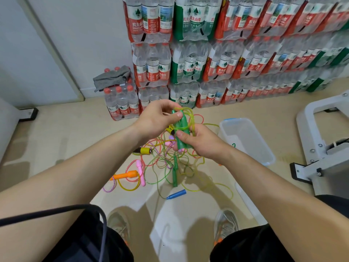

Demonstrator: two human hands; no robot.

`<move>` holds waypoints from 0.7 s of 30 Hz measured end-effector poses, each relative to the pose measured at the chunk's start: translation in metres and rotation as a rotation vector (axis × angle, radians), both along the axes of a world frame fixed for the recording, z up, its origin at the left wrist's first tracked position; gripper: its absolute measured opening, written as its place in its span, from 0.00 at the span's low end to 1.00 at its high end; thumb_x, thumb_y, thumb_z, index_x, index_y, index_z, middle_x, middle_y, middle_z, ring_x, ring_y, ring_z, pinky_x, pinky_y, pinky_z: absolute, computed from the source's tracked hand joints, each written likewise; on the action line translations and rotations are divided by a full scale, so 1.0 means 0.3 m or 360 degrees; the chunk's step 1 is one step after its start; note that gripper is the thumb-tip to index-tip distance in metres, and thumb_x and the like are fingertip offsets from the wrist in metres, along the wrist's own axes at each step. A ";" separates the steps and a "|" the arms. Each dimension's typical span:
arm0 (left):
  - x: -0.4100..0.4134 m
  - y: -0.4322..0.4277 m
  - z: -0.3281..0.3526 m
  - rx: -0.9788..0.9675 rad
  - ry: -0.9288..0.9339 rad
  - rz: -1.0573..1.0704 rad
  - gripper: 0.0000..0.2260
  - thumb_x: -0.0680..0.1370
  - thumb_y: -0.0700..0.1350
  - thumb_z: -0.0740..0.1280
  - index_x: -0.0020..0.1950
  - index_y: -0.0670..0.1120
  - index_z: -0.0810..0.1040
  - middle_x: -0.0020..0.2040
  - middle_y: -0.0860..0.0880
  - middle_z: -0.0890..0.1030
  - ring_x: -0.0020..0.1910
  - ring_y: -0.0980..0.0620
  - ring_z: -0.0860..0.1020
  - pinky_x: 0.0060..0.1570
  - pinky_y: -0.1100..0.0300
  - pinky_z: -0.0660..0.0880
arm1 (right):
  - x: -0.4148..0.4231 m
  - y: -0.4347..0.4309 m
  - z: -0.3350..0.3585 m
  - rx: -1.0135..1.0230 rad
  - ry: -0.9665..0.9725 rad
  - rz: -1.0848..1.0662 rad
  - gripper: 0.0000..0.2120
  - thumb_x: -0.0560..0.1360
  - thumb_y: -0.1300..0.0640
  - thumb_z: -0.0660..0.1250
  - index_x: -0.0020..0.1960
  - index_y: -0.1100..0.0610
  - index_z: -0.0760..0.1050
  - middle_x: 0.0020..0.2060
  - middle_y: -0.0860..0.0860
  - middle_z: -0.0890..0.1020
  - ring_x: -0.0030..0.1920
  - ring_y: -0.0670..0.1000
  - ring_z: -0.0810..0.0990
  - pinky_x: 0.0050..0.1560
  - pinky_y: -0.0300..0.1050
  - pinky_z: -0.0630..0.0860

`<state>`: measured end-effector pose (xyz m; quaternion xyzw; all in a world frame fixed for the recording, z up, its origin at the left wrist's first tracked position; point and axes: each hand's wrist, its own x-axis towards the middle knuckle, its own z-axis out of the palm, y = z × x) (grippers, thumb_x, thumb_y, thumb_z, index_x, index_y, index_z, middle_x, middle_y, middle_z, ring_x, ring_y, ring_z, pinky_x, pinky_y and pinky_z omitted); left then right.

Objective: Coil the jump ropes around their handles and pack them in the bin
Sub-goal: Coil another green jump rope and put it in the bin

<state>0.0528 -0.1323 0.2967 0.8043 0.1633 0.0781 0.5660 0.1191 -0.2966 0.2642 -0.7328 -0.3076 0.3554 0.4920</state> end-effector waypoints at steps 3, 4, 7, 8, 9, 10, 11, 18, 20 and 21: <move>0.002 0.030 0.014 0.0170 0.0110 -0.0102 0.07 0.78 0.47 0.73 0.51 0.44 0.83 0.44 0.45 0.82 0.40 0.53 0.77 0.47 0.53 0.75 | -0.001 -0.005 -0.006 -0.0089 -0.0072 0.0106 0.16 0.81 0.44 0.64 0.54 0.56 0.79 0.44 0.53 0.88 0.51 0.51 0.86 0.64 0.60 0.76; 0.001 0.033 0.015 0.0227 0.0110 -0.0116 0.09 0.77 0.50 0.73 0.49 0.45 0.83 0.42 0.46 0.82 0.39 0.54 0.77 0.48 0.51 0.76 | 0.000 -0.007 -0.009 -0.0098 -0.0092 0.0132 0.16 0.80 0.42 0.64 0.53 0.55 0.79 0.44 0.52 0.88 0.51 0.51 0.86 0.65 0.62 0.74; -0.001 0.029 0.007 0.0351 0.0106 -0.0146 0.13 0.74 0.56 0.75 0.45 0.47 0.83 0.40 0.44 0.84 0.36 0.51 0.79 0.46 0.48 0.79 | 0.000 -0.010 -0.009 -0.0111 -0.0101 0.0174 0.14 0.81 0.45 0.64 0.53 0.55 0.78 0.44 0.52 0.88 0.51 0.51 0.86 0.66 0.62 0.74; -0.001 0.028 0.005 0.0398 0.0111 -0.0158 0.13 0.73 0.56 0.75 0.45 0.47 0.83 0.40 0.43 0.84 0.36 0.49 0.81 0.45 0.46 0.81 | 0.001 -0.011 -0.011 -0.0113 -0.0070 0.0174 0.14 0.81 0.45 0.64 0.54 0.56 0.78 0.45 0.53 0.87 0.52 0.51 0.86 0.66 0.61 0.74; -0.001 0.027 0.004 0.0432 0.0120 -0.0173 0.12 0.73 0.55 0.75 0.44 0.47 0.83 0.39 0.43 0.85 0.37 0.46 0.82 0.45 0.45 0.81 | 0.001 -0.012 -0.014 -0.0116 -0.0039 0.0172 0.16 0.80 0.44 0.65 0.55 0.57 0.78 0.46 0.53 0.87 0.52 0.52 0.86 0.65 0.60 0.75; 0.000 0.028 0.004 0.0448 0.0133 -0.0191 0.12 0.74 0.54 0.75 0.44 0.46 0.84 0.39 0.44 0.85 0.38 0.45 0.83 0.45 0.44 0.81 | 0.002 -0.013 -0.020 -0.0121 -0.0034 0.0174 0.18 0.79 0.43 0.65 0.56 0.57 0.78 0.47 0.52 0.87 0.51 0.51 0.86 0.63 0.58 0.77; 0.000 0.030 0.004 0.0452 0.0145 -0.0204 0.11 0.74 0.53 0.76 0.45 0.45 0.84 0.39 0.44 0.85 0.39 0.44 0.84 0.45 0.44 0.81 | 0.004 -0.013 -0.025 -0.0121 -0.0060 0.0176 0.17 0.79 0.43 0.66 0.56 0.56 0.79 0.47 0.50 0.86 0.50 0.48 0.85 0.59 0.54 0.78; -0.005 0.026 -0.007 0.0337 0.0175 -0.0146 0.07 0.71 0.48 0.77 0.44 0.45 0.87 0.37 0.44 0.85 0.33 0.53 0.79 0.41 0.51 0.82 | 0.011 -0.014 -0.021 -0.0105 -0.0302 0.0143 0.12 0.76 0.41 0.68 0.52 0.48 0.81 0.42 0.50 0.80 0.43 0.47 0.78 0.52 0.56 0.76; -0.003 0.023 -0.018 0.0277 0.0183 -0.0145 0.04 0.71 0.47 0.77 0.43 0.46 0.87 0.38 0.44 0.86 0.36 0.50 0.82 0.45 0.50 0.83 | 0.013 -0.014 -0.020 -0.0140 -0.0376 0.0120 0.16 0.74 0.37 0.67 0.49 0.49 0.81 0.39 0.53 0.78 0.41 0.49 0.76 0.49 0.59 0.75; -0.002 0.022 -0.023 0.0252 0.0185 -0.0142 0.03 0.72 0.46 0.77 0.42 0.46 0.87 0.38 0.44 0.86 0.38 0.46 0.84 0.47 0.47 0.83 | 0.014 -0.015 -0.019 -0.0149 -0.0382 0.0120 0.18 0.73 0.35 0.67 0.49 0.49 0.81 0.39 0.54 0.79 0.41 0.49 0.77 0.50 0.61 0.75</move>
